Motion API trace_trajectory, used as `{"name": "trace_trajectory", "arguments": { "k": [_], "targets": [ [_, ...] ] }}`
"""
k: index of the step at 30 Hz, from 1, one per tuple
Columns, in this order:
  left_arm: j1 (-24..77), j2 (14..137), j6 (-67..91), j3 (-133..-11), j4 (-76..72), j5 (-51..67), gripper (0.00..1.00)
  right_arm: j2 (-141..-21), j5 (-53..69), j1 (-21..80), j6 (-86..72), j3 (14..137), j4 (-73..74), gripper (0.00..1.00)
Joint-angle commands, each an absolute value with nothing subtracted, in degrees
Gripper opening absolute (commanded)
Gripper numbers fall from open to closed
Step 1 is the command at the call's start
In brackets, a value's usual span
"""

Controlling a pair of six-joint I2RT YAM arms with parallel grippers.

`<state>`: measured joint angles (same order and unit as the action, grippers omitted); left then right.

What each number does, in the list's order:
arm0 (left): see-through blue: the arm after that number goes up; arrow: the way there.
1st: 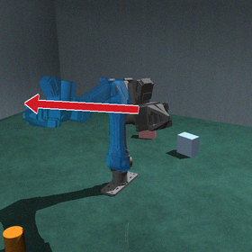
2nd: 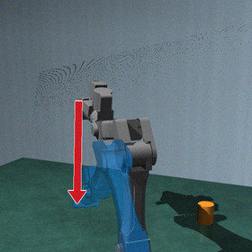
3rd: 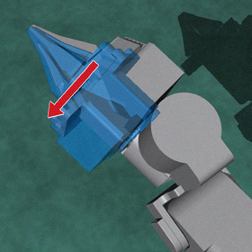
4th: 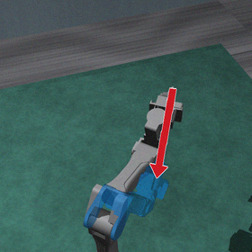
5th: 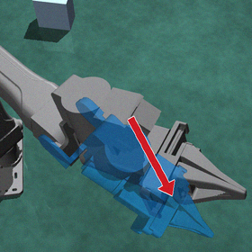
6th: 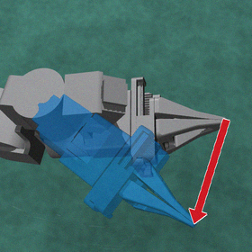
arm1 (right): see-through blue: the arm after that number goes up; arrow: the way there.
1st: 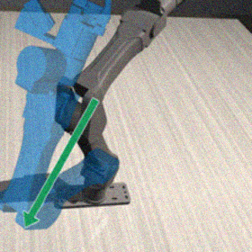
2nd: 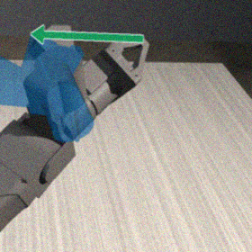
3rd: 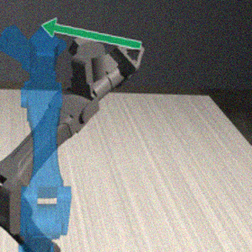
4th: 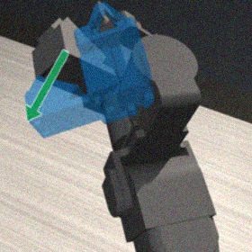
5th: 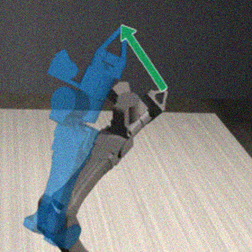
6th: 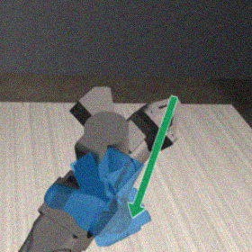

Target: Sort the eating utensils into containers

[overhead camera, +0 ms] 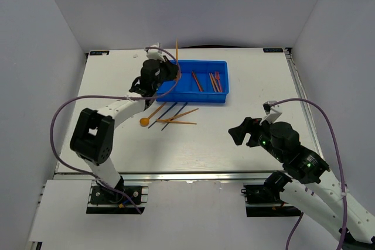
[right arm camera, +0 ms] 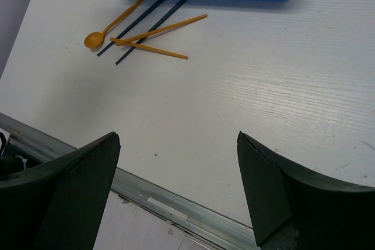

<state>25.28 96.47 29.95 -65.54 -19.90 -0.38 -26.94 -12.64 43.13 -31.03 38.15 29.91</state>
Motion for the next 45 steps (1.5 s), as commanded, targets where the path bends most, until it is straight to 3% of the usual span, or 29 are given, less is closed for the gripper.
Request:
{"name": "trace_trajectory", "arguments": {
  "k": [1, 8, 18, 19, 20, 27, 31, 34, 41, 45],
  "targets": [
    [27.15, 98.87, 30.94, -67.76, -26.36, -8.94, 0.00, -26.46, -14.59, 43.07, -29.88, 40.08, 30.41, 0.85],
    [28.83, 108.09, 33.57, -70.40, -28.91, -11.95, 0.00, -26.54, -15.12, 43.15, -29.00, 39.73, 30.85, 0.86],
    [29.09, 111.97, 34.54, -72.86, -26.19, -14.68, 0.00, -26.72, -14.85, 43.07, -28.48, 38.85, 30.59, 0.86],
    [29.09, 112.15, 34.54, -72.95, -25.93, -14.59, 0.08, -26.72, -14.85, 43.07, -28.48, 38.76, 30.59, 0.86],
    [29.09, 112.24, 34.45, -72.95, -25.93, -14.42, 0.10, -26.72, -14.85, 42.98, -28.48, 38.76, 30.50, 0.86],
    [29.09, 111.27, 35.51, -70.50, -27.07, -12.83, 0.19, -26.72, -14.41, 43.07, -28.48, 38.67, 30.50, 0.86],
    [29.09, 109.78, 35.77, -68.56, -27.60, -13.97, 0.33, -26.28, -14.33, 43.07, -28.65, 38.85, 30.93, 0.86],
    [29.09, 108.99, 35.51, -68.12, -27.51, -14.07, 0.49, -26.10, -14.24, 43.07, -28.74, 39.02, 31.11, 0.86],
    [29.18, 105.21, 32.10, -68.99, -24.70, -13.80, 0.58, -25.75, -13.80, 42.98, -28.92, 39.55, 31.99, 0.87],
    [29.97, 99.24, 24.45, -72.50, -11.90, -17.04, 0.69, -25.40, -14.33, 43.07, -28.57, 40.52, 33.05, 0.87]
  ]
}}
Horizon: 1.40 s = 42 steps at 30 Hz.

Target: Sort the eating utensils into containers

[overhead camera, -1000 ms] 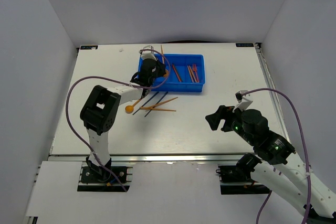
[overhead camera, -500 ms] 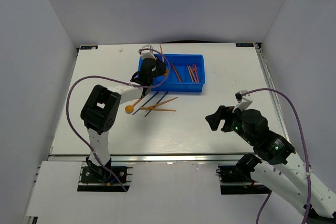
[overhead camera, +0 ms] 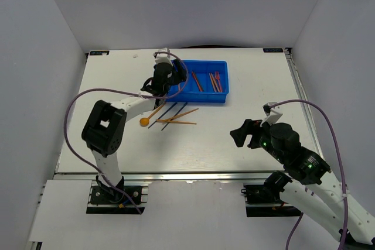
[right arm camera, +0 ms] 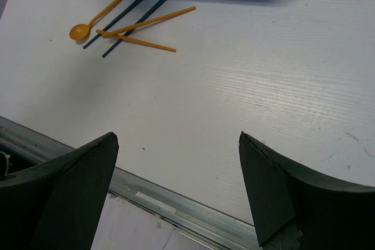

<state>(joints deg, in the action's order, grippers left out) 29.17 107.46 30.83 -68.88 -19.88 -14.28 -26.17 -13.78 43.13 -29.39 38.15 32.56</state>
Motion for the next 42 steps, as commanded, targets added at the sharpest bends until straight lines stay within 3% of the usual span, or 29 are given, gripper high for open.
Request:
{"name": "trace_trajectory", "arguments": {
  "k": [1, 4, 9, 10, 14, 15, 22, 32, 42],
  "targets": [
    [29.97, 96.53, 23.30, -72.94, -4.73, -17.57, 0.80, -25.23, -14.41, 43.07, -28.48, 40.95, 33.31, 0.89],
    [29.97, 91.86, 19.87, -72.25, 8.50, -20.83, 0.94, -25.05, -14.85, 43.07, -28.21, 41.22, 33.75, 0.89],
    [29.97, 84.03, 12.93, -68.22, 22.92, -17.61, 0.93, -25.14, -14.42, 43.07, -27.77, 40.78, 33.40, 0.89],
    [29.97, 83.59, 11.44, -67.51, 23.46, -16.53, 0.92, -25.22, -14.07, 43.07, -27.69, 40.61, 33.22, 0.89],
    [29.62, 87.09, 7.56, -68.11, 28.90, -18.11, 0.60, -24.35, -10.90, 43.07, -27.86, 39.03, 31.99, 0.89],
    [29.53, 89.27, 6.95, -68.38, 29.87, -16.97, 0.58, -24.17, -10.46, 42.98, -28.04, 38.94, 31.99, 0.89],
    [26.11, 98.16, 4.31, -66.53, 24.61, -7.12, 0.55, -20.40, -8.00, 43.07, -28.74, 39.64, 33.22, 0.89],
    [20.66, 99.75, 5.62, -63.28, 19.07, -2.29, 0.55, -18.46, -7.21, 43.07, -28.04, 39.46, 33.49, 0.89],
    [18.38, 104.94, 5.89, -62.40, 19.42, -0.45, 0.44, -17.67, -7.73, 43.07, -27.42, 40.08, 33.31, 0.89]
  ]
}}
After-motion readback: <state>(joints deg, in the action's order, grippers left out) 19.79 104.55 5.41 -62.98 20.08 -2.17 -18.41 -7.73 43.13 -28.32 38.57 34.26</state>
